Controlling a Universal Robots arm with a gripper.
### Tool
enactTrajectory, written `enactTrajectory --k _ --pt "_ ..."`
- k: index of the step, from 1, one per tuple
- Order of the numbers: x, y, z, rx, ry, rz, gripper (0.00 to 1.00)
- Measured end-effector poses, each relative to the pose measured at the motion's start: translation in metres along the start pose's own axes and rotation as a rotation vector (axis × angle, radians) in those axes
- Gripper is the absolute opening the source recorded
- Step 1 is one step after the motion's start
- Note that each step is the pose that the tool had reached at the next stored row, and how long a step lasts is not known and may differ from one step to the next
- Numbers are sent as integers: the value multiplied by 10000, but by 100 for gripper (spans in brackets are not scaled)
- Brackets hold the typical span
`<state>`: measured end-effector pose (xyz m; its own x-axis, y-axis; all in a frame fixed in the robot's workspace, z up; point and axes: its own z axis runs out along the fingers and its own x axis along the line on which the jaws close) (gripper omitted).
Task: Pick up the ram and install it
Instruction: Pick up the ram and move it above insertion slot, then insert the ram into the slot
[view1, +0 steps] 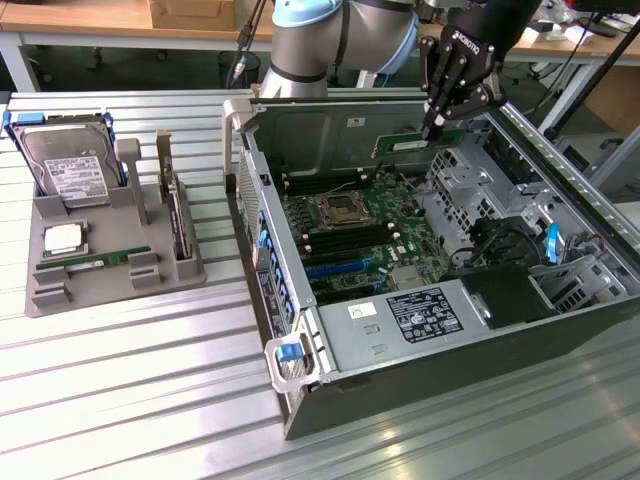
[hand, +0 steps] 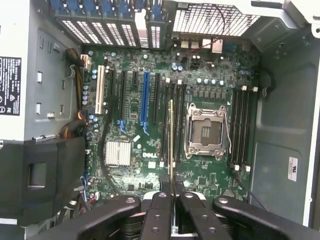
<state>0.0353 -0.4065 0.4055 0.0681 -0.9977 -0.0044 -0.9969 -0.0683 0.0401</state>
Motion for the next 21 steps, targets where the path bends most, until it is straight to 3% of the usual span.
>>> enactTrajectory --k 5,21 --pt "10 -162 -6 0 0 0 12" --pt "10 -154 44 -1 0 -6 12"
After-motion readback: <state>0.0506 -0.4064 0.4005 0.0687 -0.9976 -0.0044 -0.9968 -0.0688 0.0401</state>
